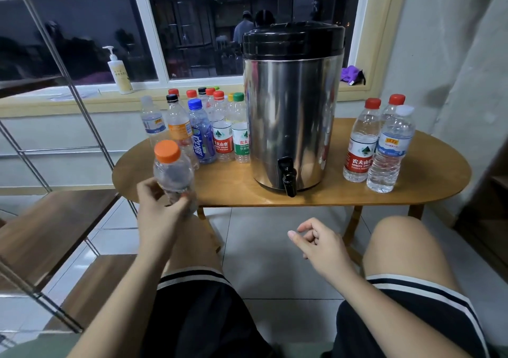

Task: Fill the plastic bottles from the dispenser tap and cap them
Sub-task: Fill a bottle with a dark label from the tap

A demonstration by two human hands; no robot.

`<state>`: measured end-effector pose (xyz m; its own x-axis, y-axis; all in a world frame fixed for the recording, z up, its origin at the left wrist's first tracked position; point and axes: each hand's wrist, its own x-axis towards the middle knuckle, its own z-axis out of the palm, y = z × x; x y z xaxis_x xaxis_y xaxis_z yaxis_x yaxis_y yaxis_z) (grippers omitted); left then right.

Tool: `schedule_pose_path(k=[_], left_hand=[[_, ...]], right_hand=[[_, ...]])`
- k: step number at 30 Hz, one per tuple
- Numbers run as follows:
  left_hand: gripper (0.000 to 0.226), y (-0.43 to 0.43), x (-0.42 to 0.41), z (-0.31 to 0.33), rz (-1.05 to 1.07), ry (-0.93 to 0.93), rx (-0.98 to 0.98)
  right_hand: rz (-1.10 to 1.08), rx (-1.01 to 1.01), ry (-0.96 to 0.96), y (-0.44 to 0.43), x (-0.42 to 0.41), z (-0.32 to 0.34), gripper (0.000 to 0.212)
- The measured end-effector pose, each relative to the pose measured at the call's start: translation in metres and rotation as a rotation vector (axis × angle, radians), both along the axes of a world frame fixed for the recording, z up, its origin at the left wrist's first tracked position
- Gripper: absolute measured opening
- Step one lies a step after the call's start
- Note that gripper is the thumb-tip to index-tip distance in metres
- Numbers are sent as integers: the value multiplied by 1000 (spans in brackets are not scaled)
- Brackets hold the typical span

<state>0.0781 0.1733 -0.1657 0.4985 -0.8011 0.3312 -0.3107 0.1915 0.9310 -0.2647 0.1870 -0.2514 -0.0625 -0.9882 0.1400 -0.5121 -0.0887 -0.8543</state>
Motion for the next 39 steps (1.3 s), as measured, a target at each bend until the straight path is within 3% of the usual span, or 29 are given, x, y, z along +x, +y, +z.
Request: schedule_pose_path(k=[7, 11, 16, 19, 22, 27, 30, 34, 39], left_hand=[[46, 23, -76, -23, -305, 6, 107], [52, 20, -103, -42, -559, -149, 218], [51, 28, -118, -59, -759, -234, 365], [55, 27, -116, -64, -794, -292, 380], [49, 23, -115, -61, -759, -208, 287], [40, 22, -110, -51, -623, -150, 110], [32, 20, -105, -54, -616, -206, 83], [26, 17, -104, -55, -609, -116, 99], [26, 13, -100, -61, -617, -176, 84]], right_hand=[[121, 49, -88, 10, 2, 4, 43], [250, 81, -102, 14, 2, 5, 82], [311, 111, -103, 22, 10, 6, 62], [294, 115, -59, 22, 9, 3, 56], [261, 152, 22, 20, 5, -3, 49], [293, 208, 170, 15, 1, -12, 60], [314, 224, 195, 16, 0, -12, 59], [331, 236, 227, 14, -2, -15, 52], [331, 201, 258, 11, -3, -20, 58]])
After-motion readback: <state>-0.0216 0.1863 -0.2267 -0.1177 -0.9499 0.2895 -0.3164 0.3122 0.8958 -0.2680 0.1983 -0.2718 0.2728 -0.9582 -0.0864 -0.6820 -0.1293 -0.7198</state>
